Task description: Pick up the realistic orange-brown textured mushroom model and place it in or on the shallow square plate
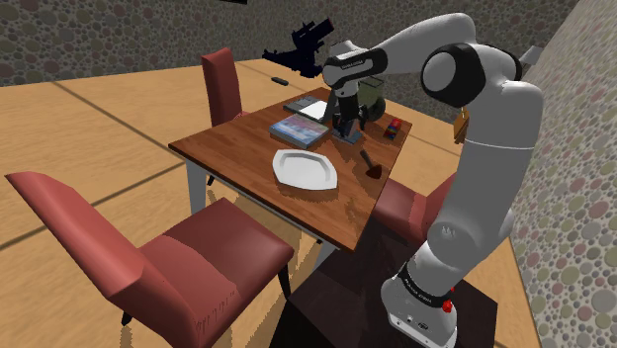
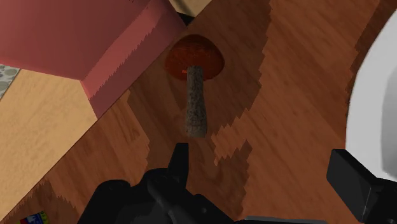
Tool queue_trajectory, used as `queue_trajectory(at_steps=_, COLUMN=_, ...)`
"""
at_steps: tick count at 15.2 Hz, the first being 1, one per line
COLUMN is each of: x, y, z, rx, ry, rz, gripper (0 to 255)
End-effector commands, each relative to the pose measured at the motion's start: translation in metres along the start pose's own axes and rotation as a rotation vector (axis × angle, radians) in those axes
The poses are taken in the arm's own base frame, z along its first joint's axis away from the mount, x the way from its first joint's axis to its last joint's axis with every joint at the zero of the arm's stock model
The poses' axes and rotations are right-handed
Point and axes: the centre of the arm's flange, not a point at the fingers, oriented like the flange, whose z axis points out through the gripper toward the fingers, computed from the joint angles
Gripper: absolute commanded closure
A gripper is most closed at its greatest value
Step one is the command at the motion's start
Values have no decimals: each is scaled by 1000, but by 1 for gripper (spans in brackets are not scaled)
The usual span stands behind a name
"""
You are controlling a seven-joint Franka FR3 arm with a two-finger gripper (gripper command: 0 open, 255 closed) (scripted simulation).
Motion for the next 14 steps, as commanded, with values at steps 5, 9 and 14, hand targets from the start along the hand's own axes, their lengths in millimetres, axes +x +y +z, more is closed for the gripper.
queue_trajectory(at_steps=5, x=53, y=32, z=28, rx=-38, ry=-23, rz=79, gripper=0)
queue_trajectory(at_steps=9, x=53, y=32, z=49, rx=-38, ry=-23, rz=79, gripper=0)
queue_trajectory(at_steps=14, x=52, y=33, z=63, rx=-38, ry=-23, rz=79, gripper=0)
